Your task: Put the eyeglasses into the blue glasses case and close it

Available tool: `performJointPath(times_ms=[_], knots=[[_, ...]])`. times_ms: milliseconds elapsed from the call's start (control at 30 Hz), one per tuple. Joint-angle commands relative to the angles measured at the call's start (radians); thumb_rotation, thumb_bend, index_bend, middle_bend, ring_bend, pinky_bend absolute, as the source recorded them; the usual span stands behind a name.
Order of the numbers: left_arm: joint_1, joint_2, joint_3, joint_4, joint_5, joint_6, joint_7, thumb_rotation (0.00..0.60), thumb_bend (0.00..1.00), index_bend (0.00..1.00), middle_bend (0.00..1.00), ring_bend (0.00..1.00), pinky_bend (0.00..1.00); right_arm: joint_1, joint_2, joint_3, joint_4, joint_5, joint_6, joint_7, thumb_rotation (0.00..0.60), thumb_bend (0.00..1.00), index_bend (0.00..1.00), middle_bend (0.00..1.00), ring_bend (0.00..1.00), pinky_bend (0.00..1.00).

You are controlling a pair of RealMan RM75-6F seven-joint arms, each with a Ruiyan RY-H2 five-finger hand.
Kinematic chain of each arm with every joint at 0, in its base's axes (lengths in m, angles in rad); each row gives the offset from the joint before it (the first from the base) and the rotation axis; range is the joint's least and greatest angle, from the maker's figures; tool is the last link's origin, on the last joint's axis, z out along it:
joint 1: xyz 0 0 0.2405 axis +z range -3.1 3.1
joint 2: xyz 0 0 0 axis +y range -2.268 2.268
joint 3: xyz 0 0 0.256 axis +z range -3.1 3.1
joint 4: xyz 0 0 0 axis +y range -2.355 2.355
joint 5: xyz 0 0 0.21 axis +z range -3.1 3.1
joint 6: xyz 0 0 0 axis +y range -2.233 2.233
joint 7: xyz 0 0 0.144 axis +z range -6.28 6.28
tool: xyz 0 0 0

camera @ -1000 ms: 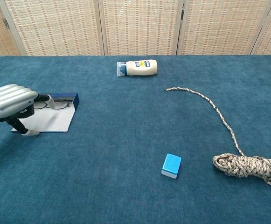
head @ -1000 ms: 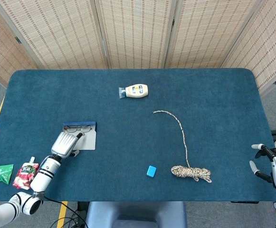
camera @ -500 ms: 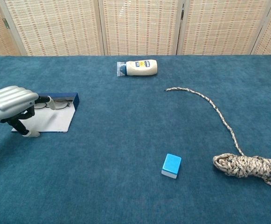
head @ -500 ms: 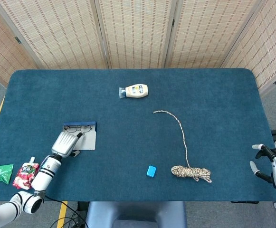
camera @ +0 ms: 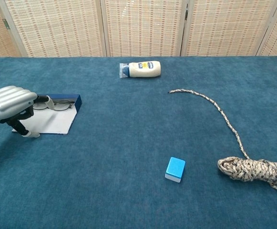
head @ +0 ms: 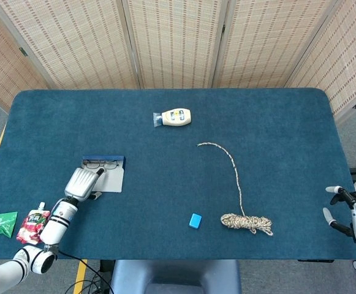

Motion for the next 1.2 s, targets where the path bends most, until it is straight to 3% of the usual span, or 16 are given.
performJointPath(times_ms=[33,533,800,1200], knots=[[0.002,-0.002,-0.003,0.007,0.007,0.009,-0.009,0.6,0.25,0.32,1.0,1.0,1.0,0.0,0.0,0.0,0.0,0.0,0.001,0.0,0.6,0.34,0.33,0.53,0.47,0.31],[-0.018,-0.008,-0.05,0.044,0.025,0.056,-0.065,0.6,0.25,0.33,1.0,1.0,1.0,-0.005,0.007,0.001,-0.009,0.001,0.008,-0.006,0.6,0.34,0.33,0.54,0.47,0.31],[-0.055,-0.039,-0.078,0.117,0.022,0.04,-0.095,0.6,0.25,0.38,1.0,1.0,1.0,-0.007,0.006,0.002,-0.006,0.002,0.01,-0.003,0.6,0.34,0.33,0.54,0.47,0.31],[-0.072,-0.097,-0.062,0.207,0.03,0.003,-0.127,0.6,0.26,0.49,1.0,1.0,1.0,-0.008,0.002,0.004,0.005,0.006,0.008,0.005,0.6,0.34,0.33,0.54,0.47,0.31]])
